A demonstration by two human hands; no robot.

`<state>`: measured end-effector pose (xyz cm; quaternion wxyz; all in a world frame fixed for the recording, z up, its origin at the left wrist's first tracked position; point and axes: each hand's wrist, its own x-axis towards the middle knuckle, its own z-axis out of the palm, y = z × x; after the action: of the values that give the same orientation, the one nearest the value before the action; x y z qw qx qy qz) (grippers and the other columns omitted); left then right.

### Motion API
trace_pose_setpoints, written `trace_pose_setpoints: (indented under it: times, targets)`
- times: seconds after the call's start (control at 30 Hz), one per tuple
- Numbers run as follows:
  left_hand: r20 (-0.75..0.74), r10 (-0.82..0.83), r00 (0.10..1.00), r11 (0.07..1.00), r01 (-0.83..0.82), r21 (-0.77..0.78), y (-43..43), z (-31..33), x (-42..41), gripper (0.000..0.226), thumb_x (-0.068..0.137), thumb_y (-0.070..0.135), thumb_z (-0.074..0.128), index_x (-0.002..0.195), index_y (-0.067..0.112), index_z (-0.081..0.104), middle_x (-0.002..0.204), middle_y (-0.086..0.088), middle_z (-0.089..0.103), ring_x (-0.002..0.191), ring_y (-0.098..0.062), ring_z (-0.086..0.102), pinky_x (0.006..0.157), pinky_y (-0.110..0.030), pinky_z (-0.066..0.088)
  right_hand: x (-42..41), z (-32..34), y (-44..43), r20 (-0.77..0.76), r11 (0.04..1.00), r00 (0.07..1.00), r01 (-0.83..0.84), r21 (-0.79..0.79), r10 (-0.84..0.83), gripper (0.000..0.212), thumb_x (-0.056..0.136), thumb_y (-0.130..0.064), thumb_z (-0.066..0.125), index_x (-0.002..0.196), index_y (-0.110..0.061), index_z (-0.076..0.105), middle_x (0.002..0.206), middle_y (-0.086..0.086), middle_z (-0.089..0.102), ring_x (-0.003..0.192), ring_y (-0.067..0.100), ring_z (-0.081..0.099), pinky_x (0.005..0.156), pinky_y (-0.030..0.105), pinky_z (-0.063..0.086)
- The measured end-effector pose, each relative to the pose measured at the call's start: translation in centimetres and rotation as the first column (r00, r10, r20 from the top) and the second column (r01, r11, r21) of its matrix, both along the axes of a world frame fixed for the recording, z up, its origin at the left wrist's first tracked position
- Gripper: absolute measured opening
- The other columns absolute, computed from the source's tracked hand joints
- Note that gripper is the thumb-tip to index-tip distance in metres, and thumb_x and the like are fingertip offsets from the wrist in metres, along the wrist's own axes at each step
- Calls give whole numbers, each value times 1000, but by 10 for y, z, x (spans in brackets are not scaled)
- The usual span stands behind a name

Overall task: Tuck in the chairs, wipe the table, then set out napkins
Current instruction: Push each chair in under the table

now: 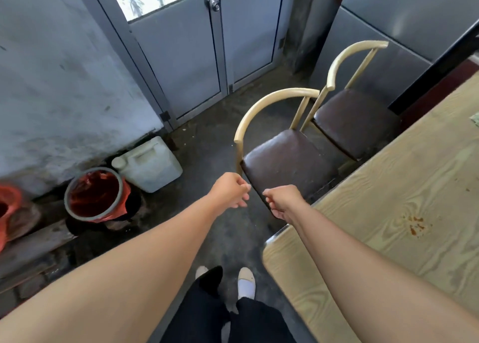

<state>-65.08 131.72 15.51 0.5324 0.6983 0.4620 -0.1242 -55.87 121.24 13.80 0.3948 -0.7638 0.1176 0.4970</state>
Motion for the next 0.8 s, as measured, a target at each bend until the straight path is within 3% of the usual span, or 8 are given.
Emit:
trace_pose_setpoints:
  times: [0.47,0.6,0.8]
  targets:
    - [-9,-315,949,949,315,33,179,-8,120,14,97,17,52,85,14,59,79,-2,70,61,-14,66,58,-24,50,67,-24,143,-22,935,937,347,-77,-350,21,89,-13,62,68,-12,60,59,-1,54,48,8,43,52,21,40]
    - [-31,-398,917,916,399,30,206,-16,161,16,95,13,51,80,16,58,82,-6,72,63,-20,69,54,-24,50,89,-27,167,-42,900,901,427,-87,-431,19,89,-13,62,71,-11,60,59,-1,54,48,8,42,52,21,39]
    - [-72,-520,851,853,522,-1,224,-27,233,17,94,13,49,79,16,57,86,-8,71,67,-22,69,58,-27,51,146,-34,190,-65,857,857,503,-114,-511,20,91,-14,61,71,-10,62,58,-1,54,50,9,44,52,21,40]
